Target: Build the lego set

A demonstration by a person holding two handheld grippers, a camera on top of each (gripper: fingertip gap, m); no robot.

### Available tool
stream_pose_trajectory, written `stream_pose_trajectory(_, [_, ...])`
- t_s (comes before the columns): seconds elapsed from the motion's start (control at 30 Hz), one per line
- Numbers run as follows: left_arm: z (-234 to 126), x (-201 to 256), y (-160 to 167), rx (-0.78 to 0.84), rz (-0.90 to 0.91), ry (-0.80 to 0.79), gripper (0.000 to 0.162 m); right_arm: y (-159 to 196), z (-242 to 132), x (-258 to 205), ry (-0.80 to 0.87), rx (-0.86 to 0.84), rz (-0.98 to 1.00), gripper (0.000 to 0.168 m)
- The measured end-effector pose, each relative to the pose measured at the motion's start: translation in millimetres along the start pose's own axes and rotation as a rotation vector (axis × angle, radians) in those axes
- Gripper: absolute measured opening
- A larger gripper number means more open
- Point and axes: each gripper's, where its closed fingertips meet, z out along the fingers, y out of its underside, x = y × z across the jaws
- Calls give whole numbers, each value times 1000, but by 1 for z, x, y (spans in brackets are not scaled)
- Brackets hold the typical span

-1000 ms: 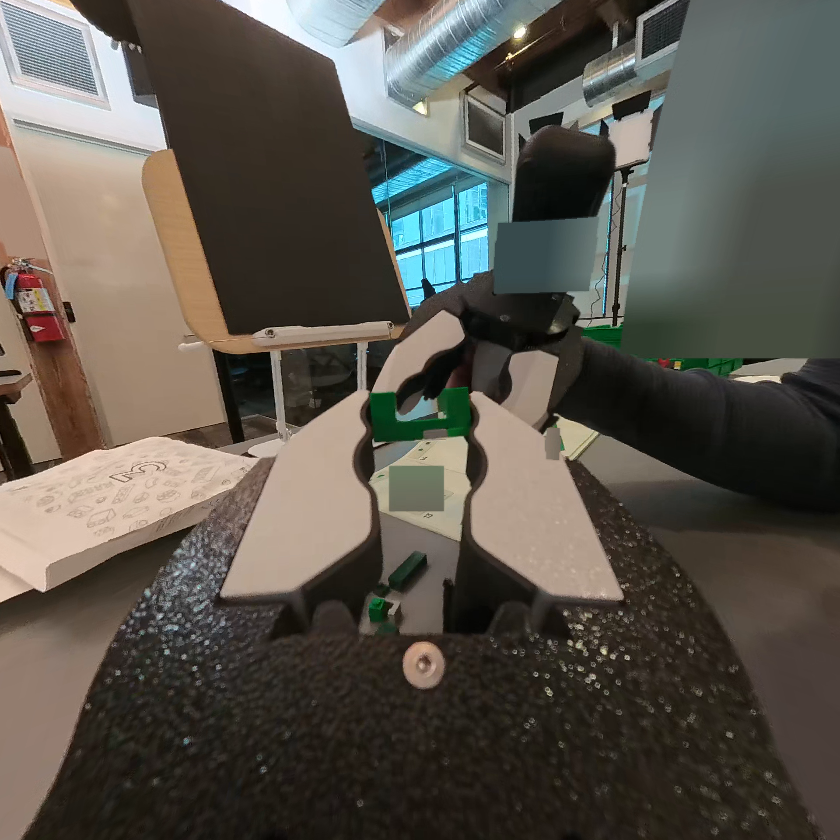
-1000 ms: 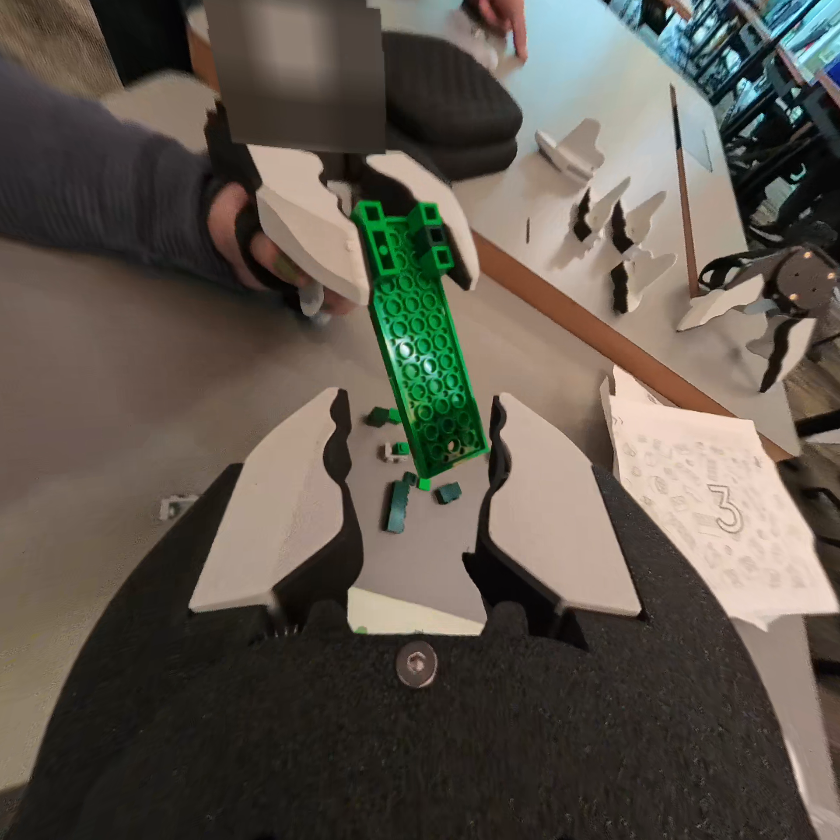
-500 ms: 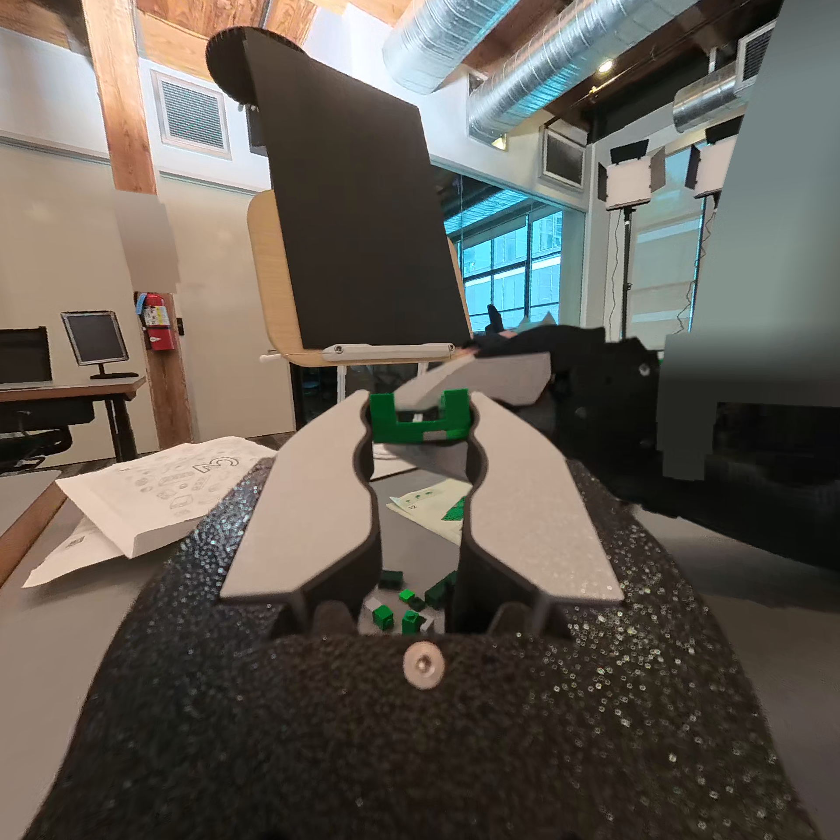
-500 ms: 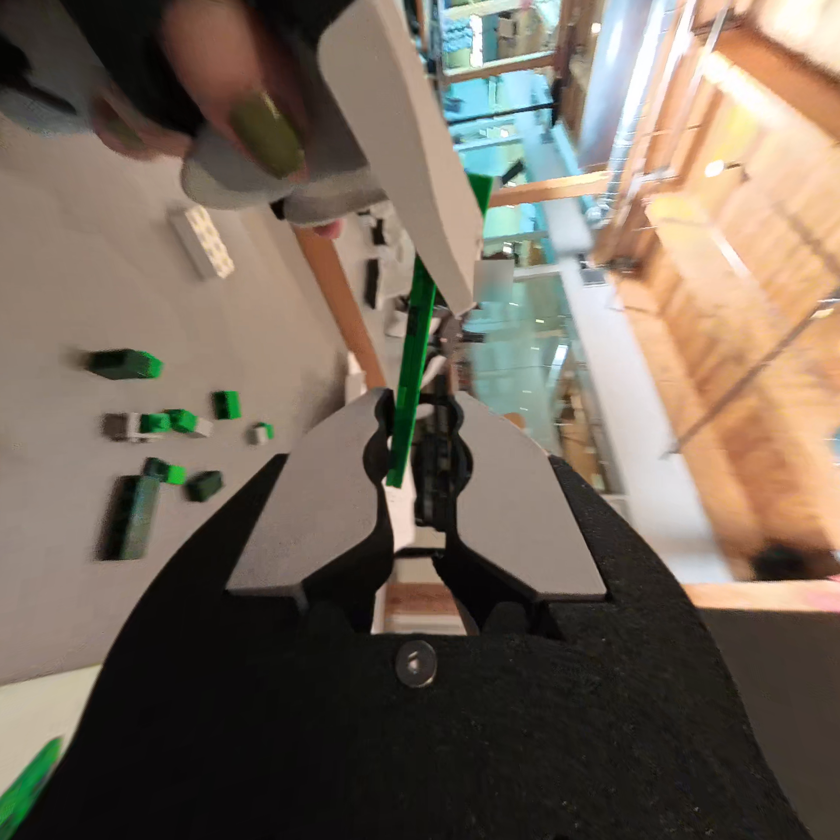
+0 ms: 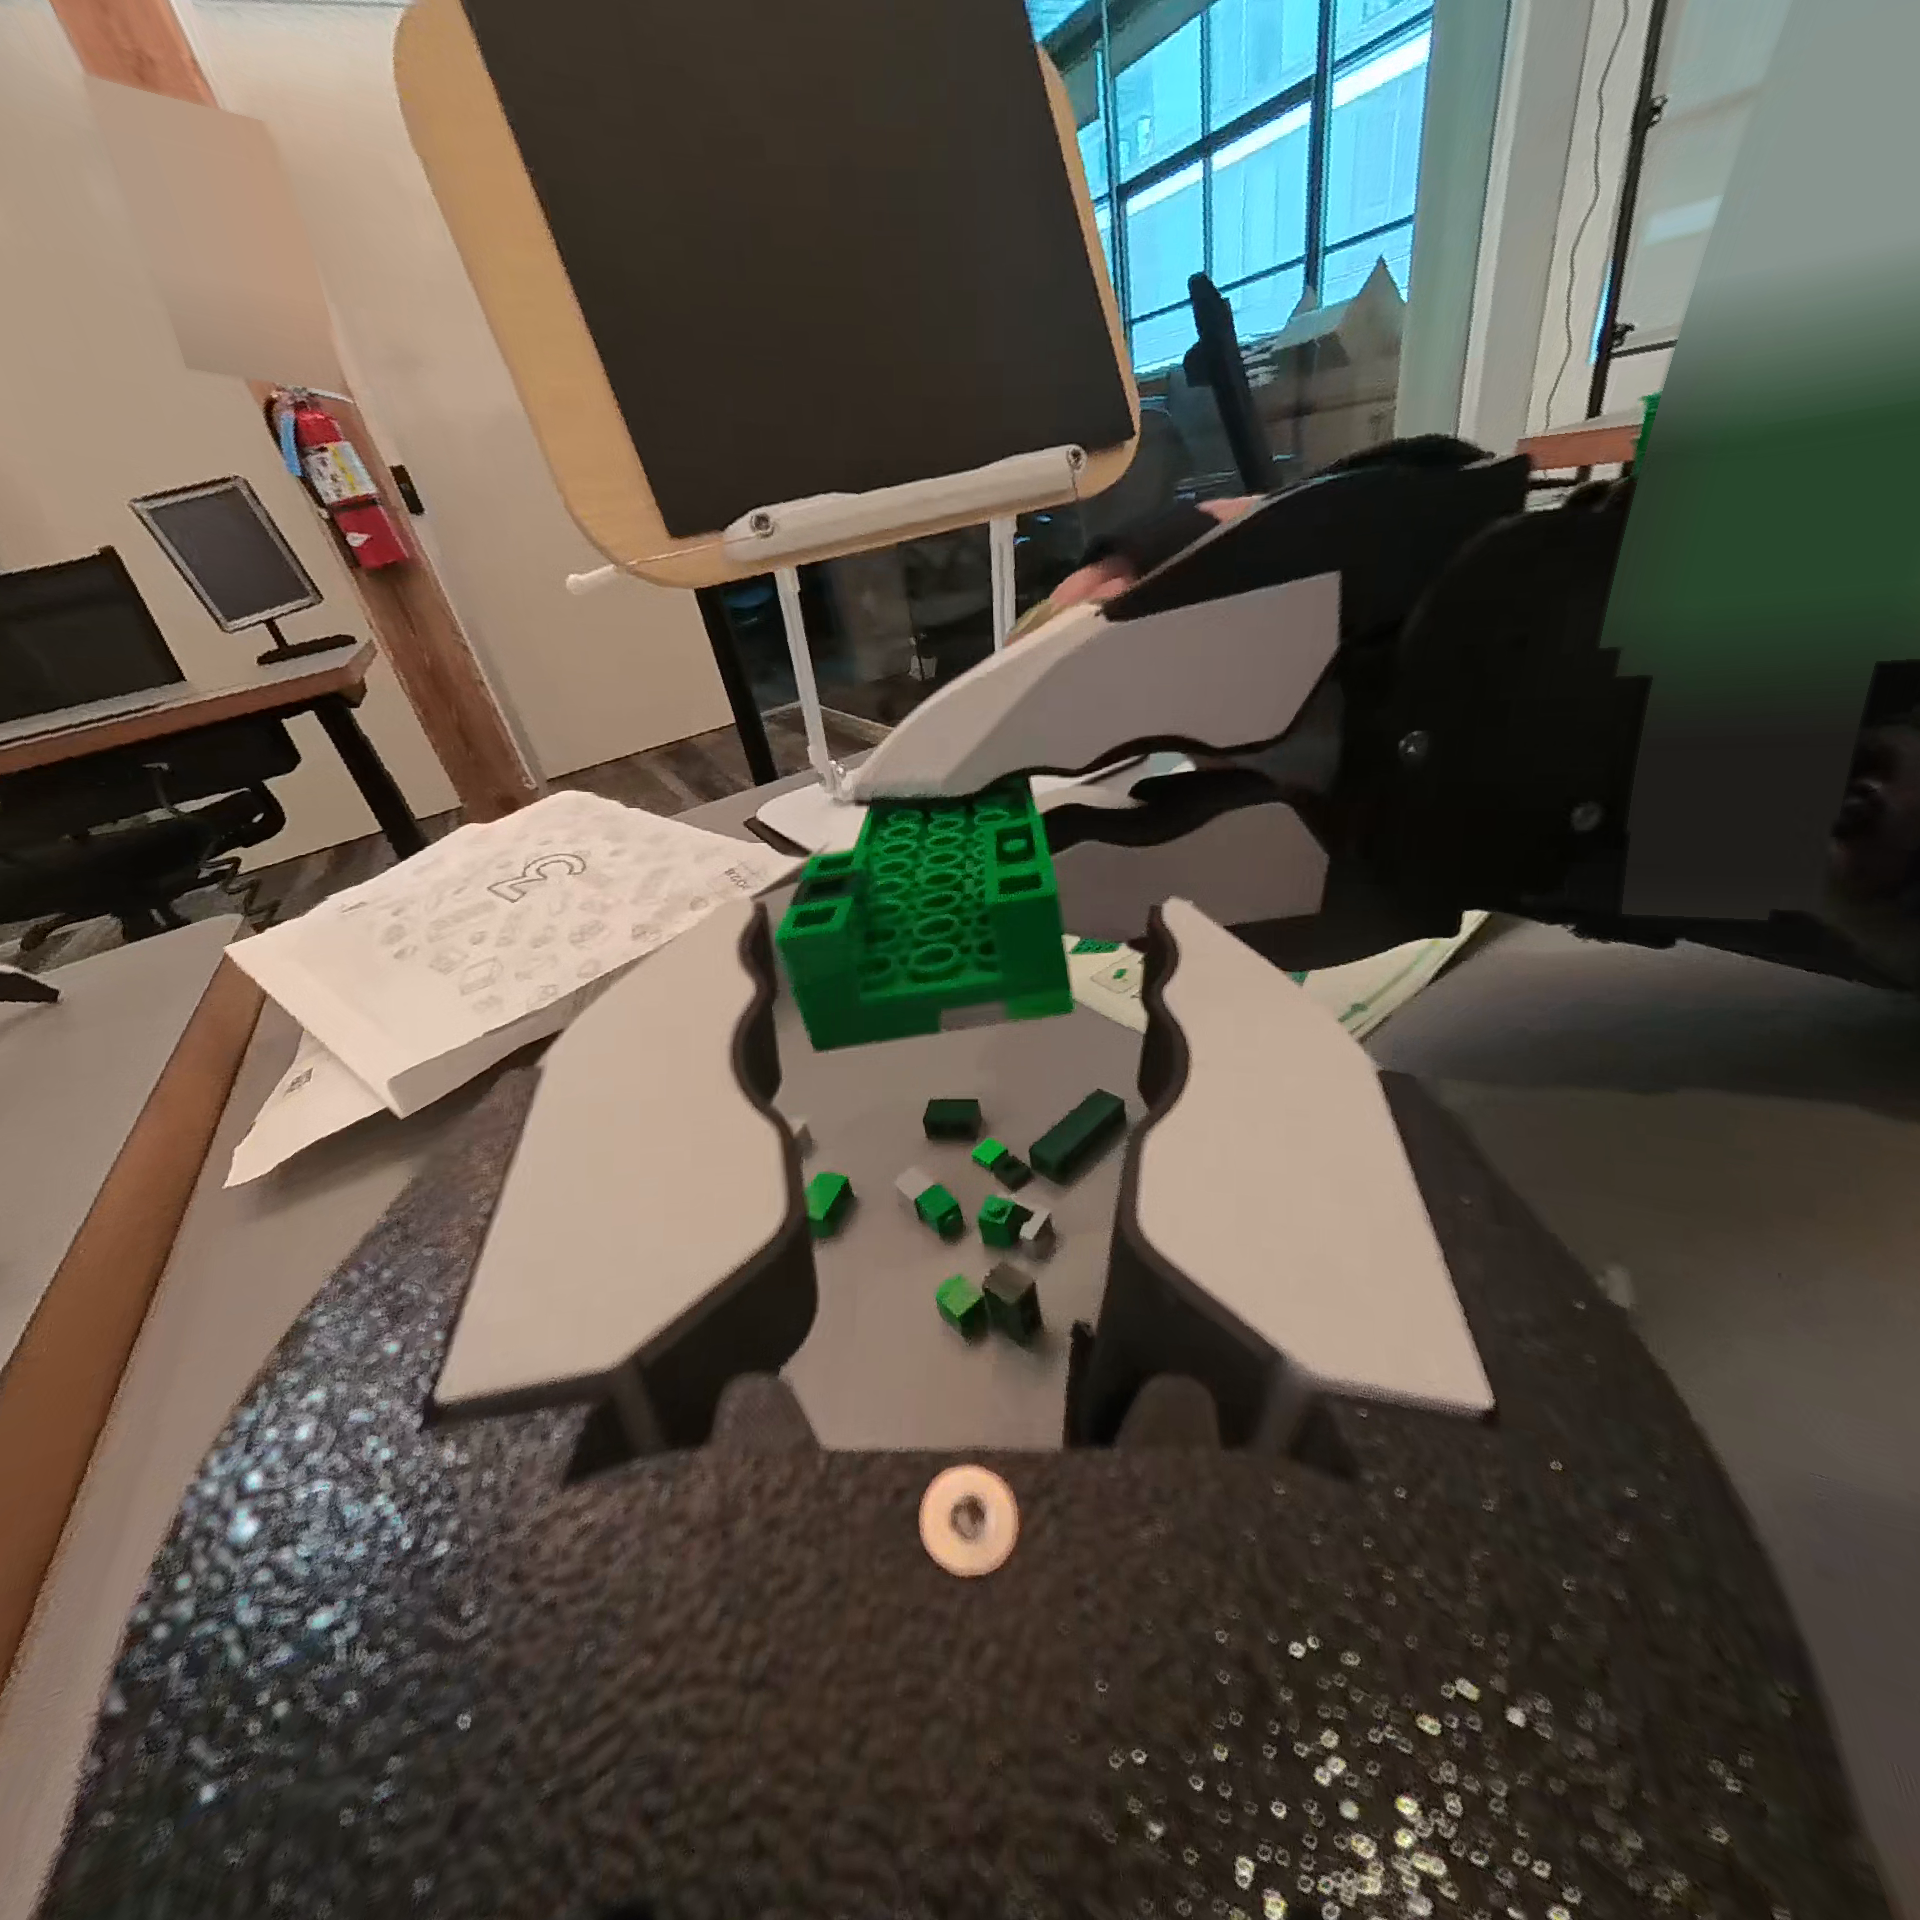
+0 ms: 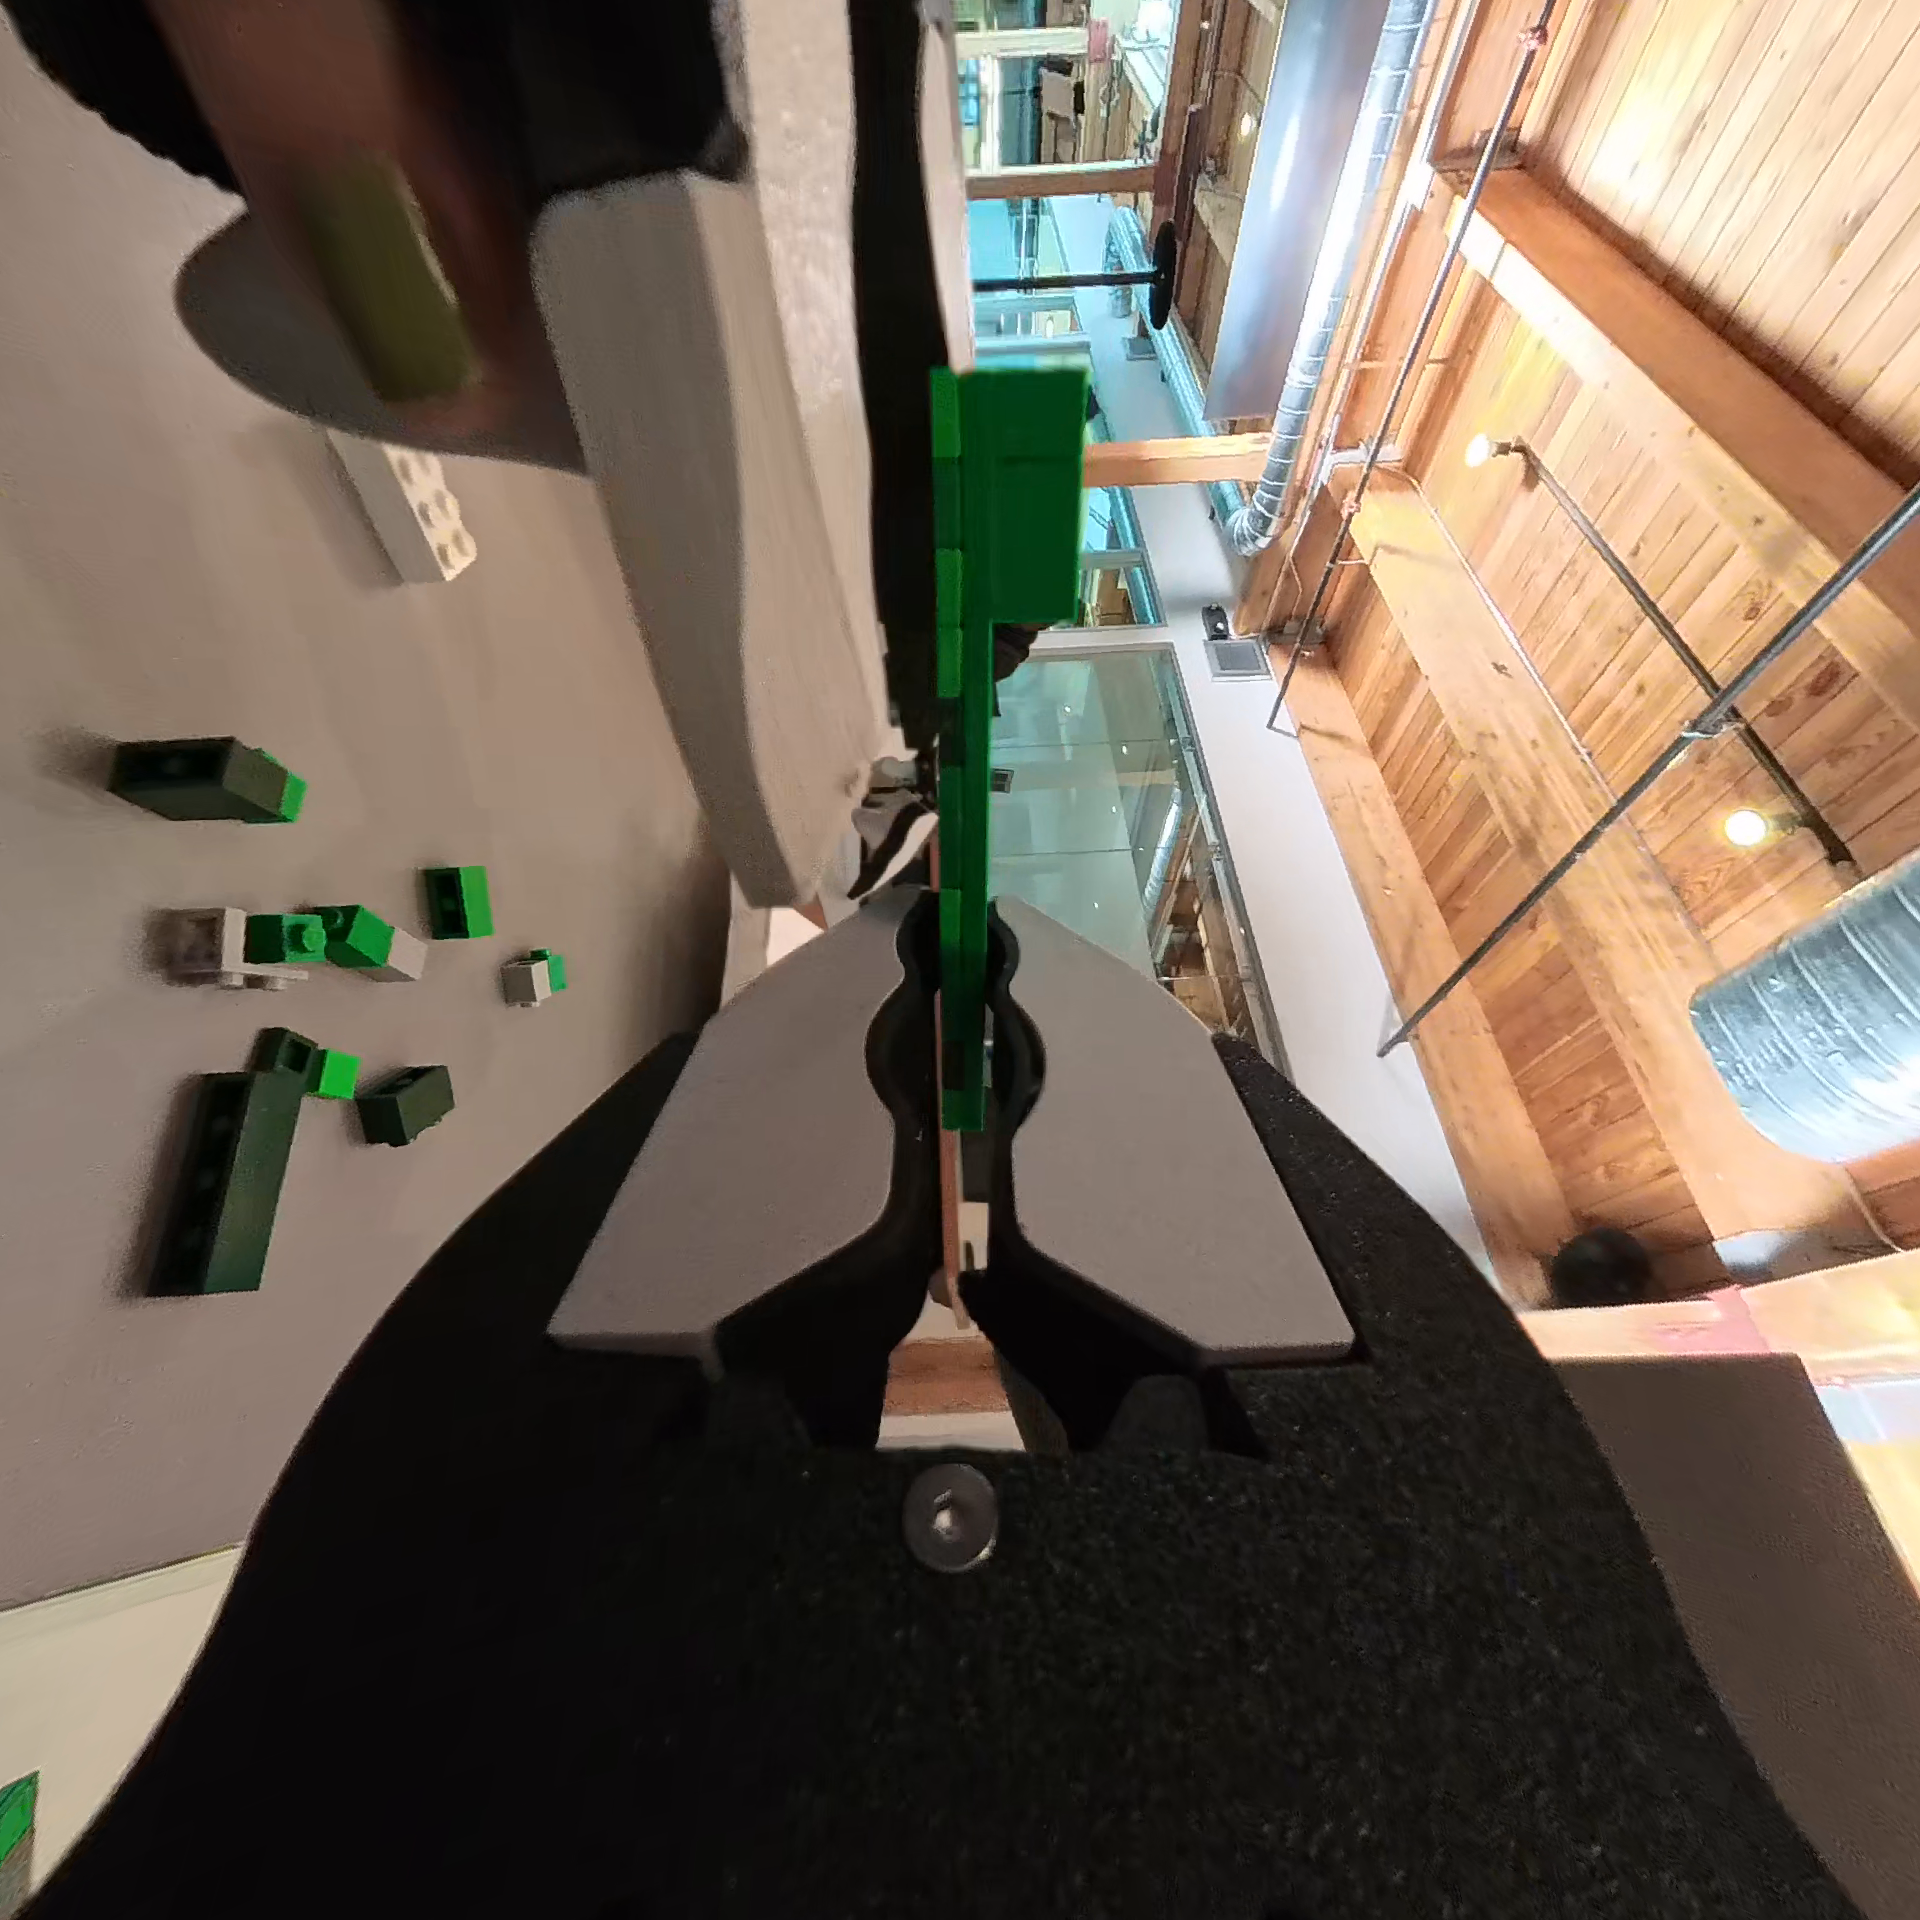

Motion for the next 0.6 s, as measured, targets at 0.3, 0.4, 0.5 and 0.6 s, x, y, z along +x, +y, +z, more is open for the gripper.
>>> stream_pose_trajectory(0.3, [-5, 4, -12, 79, -64, 56, 42, -7, -2, -1, 0, 37, 2, 6])
stream_pose_trajectory(0.4, [-7, -6, -11, 82, -54, -2, 41, -4, -5, 13, 99, 42, 55, 16])
stream_pose_trajectory(0.5, [-17, -29, -11, 101, -43, -136, 41, 22, -9, 12, 36, 5, 224, 26])
stream_pose_trajectory(0.6, [-25, -41, -13, 141, -64, -186, 41, 49, -16, -9, -172, -22, 432, 33])
